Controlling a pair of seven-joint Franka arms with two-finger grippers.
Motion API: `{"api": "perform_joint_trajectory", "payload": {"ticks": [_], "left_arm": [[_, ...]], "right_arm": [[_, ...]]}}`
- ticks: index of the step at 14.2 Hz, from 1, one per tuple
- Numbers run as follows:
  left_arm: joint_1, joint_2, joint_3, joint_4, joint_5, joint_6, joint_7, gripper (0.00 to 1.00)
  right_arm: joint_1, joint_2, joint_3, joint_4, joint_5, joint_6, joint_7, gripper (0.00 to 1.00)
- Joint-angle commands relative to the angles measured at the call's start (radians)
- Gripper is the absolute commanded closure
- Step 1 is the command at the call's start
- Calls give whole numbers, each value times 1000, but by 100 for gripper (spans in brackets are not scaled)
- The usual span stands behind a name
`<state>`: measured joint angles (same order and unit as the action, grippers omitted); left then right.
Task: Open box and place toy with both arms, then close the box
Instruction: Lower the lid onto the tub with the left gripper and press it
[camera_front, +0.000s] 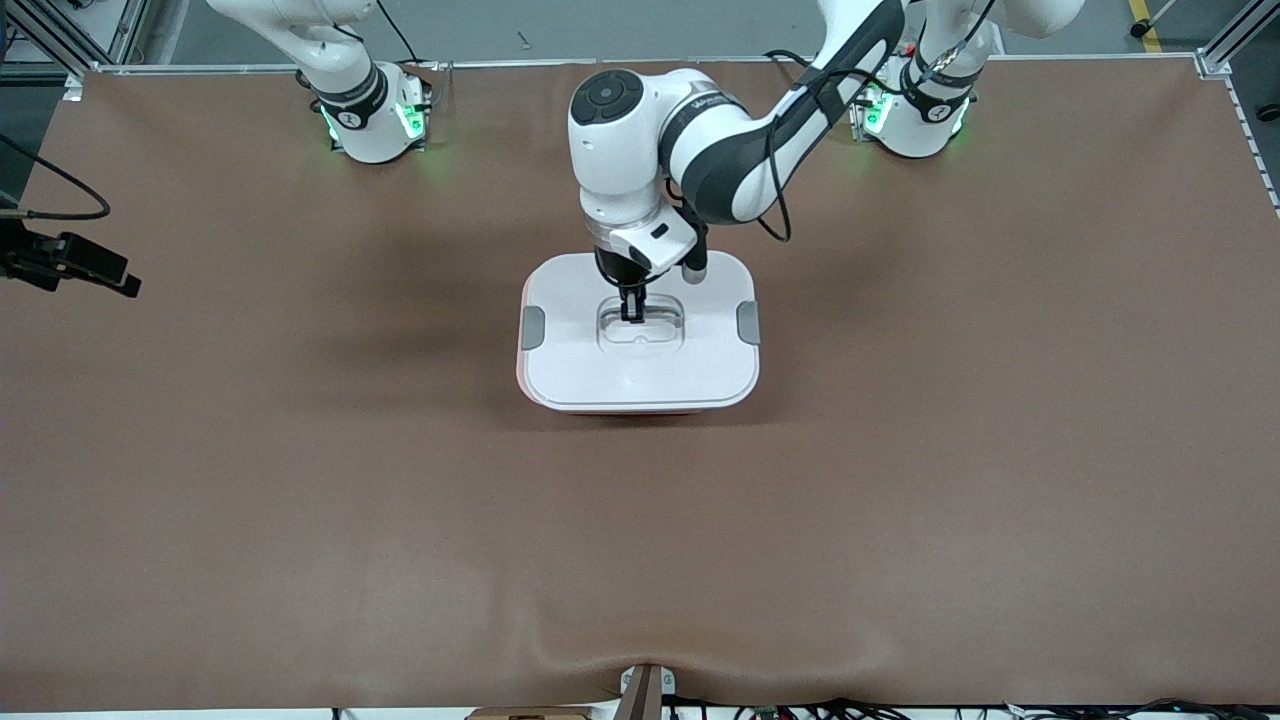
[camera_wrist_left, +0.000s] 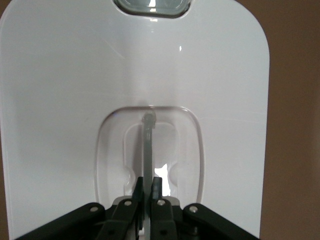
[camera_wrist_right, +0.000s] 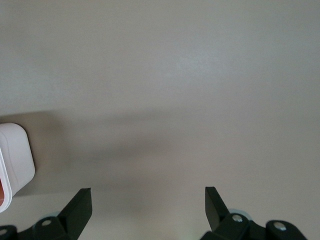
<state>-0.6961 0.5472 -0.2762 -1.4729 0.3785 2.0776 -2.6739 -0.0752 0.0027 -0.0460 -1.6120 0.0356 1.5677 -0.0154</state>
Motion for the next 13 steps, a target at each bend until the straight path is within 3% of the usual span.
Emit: {"api": "perform_joint_trajectory", "payload": {"ticks": [1,13], "left_arm": [[-28,23,8,19,36,19,-47,100],[-51,63,12,19,59,22,-49,100]], "right_arm": [[-9,-49,17,-37,-16,-34,-9,0],[-18,-47,20,-26,-20,6,-20,0]]}}
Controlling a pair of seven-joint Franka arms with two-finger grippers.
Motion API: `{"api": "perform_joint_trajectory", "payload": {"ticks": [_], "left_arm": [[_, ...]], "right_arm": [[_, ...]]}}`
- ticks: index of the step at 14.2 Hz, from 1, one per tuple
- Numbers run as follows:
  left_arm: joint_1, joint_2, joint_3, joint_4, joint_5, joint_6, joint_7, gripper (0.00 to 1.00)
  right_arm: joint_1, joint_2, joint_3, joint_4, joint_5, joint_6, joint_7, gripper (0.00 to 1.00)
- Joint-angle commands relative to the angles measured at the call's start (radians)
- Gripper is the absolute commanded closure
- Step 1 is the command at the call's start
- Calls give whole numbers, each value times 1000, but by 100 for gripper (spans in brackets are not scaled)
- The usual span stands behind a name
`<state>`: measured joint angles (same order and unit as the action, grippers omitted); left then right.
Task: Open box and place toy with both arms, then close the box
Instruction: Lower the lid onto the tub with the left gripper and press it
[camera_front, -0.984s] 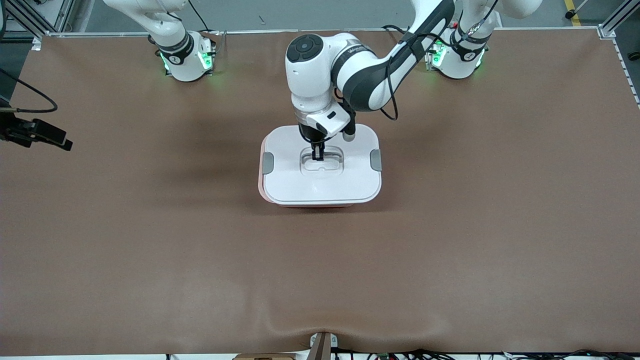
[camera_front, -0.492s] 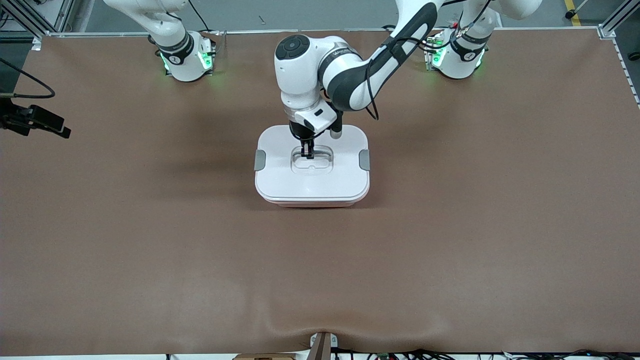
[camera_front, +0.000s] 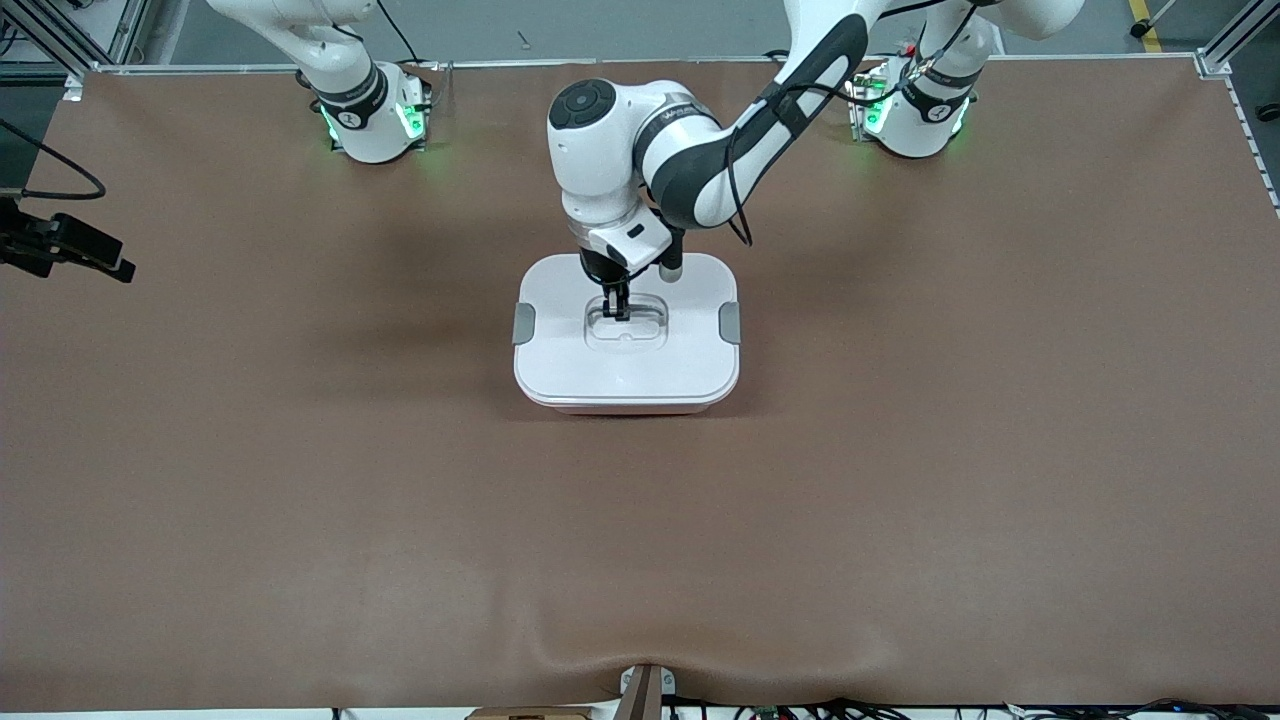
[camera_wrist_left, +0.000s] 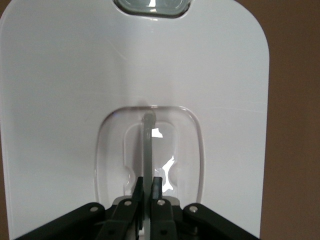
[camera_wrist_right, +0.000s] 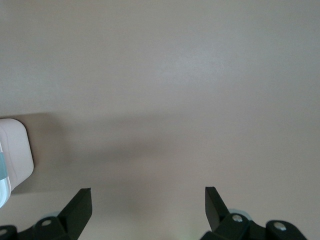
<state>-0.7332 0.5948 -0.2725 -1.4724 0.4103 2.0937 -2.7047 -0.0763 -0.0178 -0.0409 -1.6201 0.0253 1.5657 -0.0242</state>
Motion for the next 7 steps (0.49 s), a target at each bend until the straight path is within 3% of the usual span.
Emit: {"api": "perform_joint_trajectory", "payload": {"ticks": [1,7], "left_arm": [[-14,17,9,17,27,6,-18,100],[-6,23,10,18,31,6,-6,100]], "right_arm": [[-16,-27,16,-15,-11,8,-11,0],[-13,-27,18,-10,-12,7,-8,0]]}}
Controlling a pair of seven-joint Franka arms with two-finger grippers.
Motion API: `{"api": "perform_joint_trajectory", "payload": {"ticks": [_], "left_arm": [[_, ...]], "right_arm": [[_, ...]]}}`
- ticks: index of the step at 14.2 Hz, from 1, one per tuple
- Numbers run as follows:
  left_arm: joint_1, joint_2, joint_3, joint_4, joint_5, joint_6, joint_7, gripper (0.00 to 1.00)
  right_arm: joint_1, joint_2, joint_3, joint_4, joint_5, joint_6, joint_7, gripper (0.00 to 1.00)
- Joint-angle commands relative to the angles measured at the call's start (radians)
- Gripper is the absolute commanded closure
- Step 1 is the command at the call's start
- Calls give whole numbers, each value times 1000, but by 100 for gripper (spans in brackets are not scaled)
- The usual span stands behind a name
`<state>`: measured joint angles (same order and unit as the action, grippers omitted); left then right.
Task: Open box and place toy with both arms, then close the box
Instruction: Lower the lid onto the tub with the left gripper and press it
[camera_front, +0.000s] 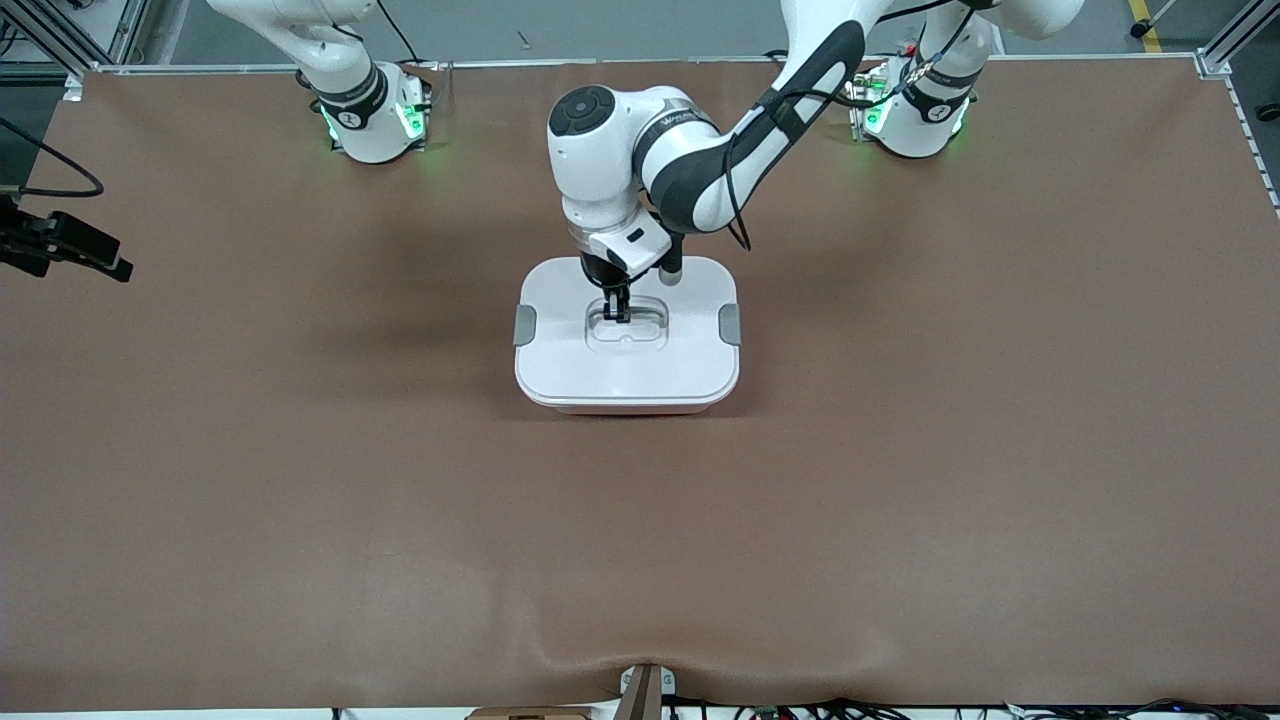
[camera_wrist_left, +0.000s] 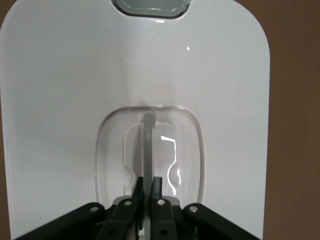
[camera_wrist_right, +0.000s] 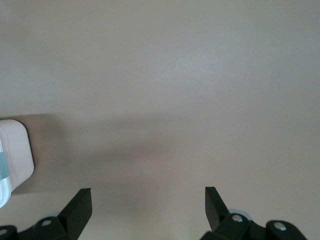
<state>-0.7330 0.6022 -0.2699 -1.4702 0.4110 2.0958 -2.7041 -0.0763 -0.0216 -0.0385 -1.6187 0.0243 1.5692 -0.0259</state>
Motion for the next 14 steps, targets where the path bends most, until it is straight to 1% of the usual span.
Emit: {"api": "perform_joint_trajectory", "payload": {"ticks": [1,6,7,8,9,12,14], "left_arm": [[-6,16,8,18,38,4,-6,100],[-6,25,8,16,37,4,-11,100],[-5,21,8,16,40,4,-5,82],[-5,18,8,18,42,3,-2,27],[-5,14,9,18,42,1,3,0],[1,-22,8,45,28,-29,26,0],[18,-59,3,47,17,-84,73,0]], "right_arm": [[-11,-23,17,-12,-12,5,-6,0],[-11,-21,19,10,-17,8,0,0],[-11,-21,19,11,-17,9,0,0],[-11,-18,19,11,-14,8,0,0],[-10,-18,19,11,-14,8,1,0],[-7,-20,19,11,-15,8,14,0],[-7,-15,19,13,-15,9,17,0]]}}
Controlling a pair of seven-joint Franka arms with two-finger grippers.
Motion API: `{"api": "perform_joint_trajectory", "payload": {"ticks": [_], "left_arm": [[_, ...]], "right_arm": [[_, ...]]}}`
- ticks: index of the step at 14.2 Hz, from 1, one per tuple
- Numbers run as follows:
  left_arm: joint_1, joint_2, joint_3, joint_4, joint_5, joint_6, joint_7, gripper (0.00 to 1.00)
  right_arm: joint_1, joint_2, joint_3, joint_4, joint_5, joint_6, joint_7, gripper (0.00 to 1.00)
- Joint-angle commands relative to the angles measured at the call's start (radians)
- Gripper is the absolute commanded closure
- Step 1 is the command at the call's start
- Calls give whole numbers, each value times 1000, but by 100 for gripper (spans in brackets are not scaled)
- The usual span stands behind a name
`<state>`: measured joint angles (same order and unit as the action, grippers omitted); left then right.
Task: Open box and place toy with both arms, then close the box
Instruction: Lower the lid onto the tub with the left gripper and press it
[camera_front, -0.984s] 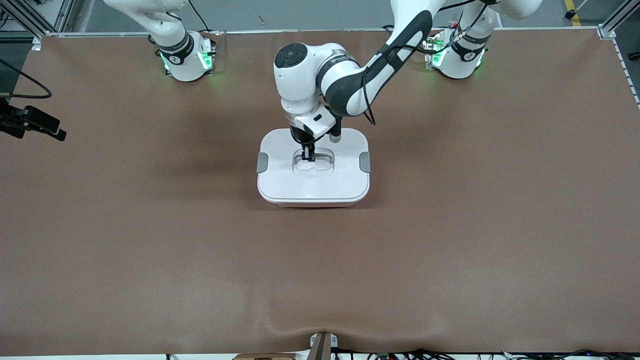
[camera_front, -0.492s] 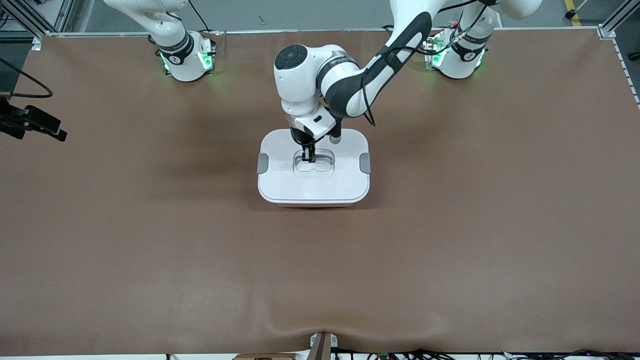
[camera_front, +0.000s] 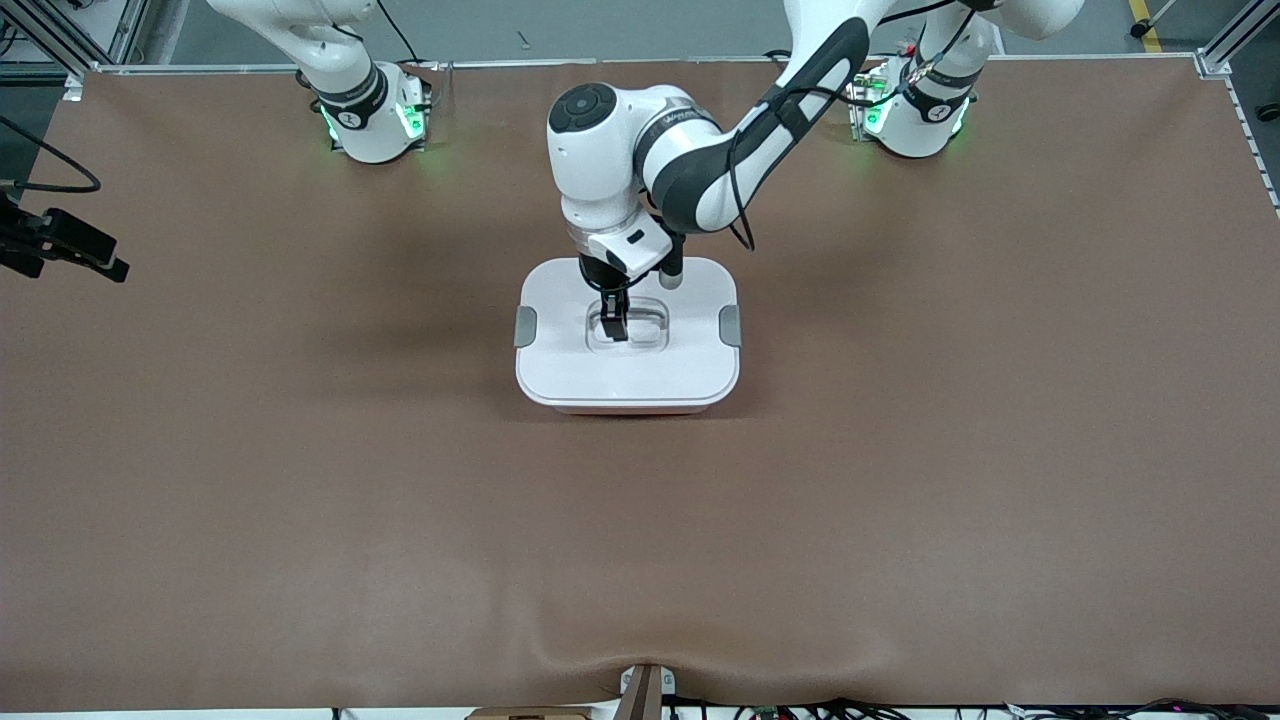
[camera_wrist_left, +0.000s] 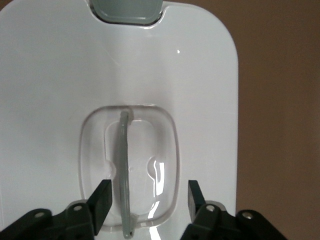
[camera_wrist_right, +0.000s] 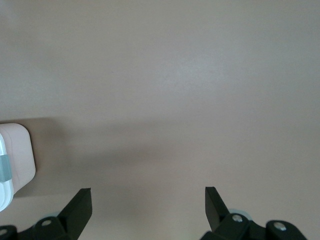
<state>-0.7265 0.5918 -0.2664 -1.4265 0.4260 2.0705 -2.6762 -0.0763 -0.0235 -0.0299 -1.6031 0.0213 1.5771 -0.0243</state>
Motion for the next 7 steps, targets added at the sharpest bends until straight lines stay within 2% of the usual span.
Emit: {"api": "perform_joint_trajectory", "payload": {"ticks": [1,4,7], "left_arm": [[24,-72,-2,3,-15,-81,71,0],[87,-171,3,0,-91,-130,302,0],[200,-239,-2,0,-179,-202,596,0]], "right_arm": [[-5,-13,10,-3,-12,1,15,0],[-2,-13,12,-4,-12,1,17,0],[0,-15,13,-4,-53,-6,14,0]]}}
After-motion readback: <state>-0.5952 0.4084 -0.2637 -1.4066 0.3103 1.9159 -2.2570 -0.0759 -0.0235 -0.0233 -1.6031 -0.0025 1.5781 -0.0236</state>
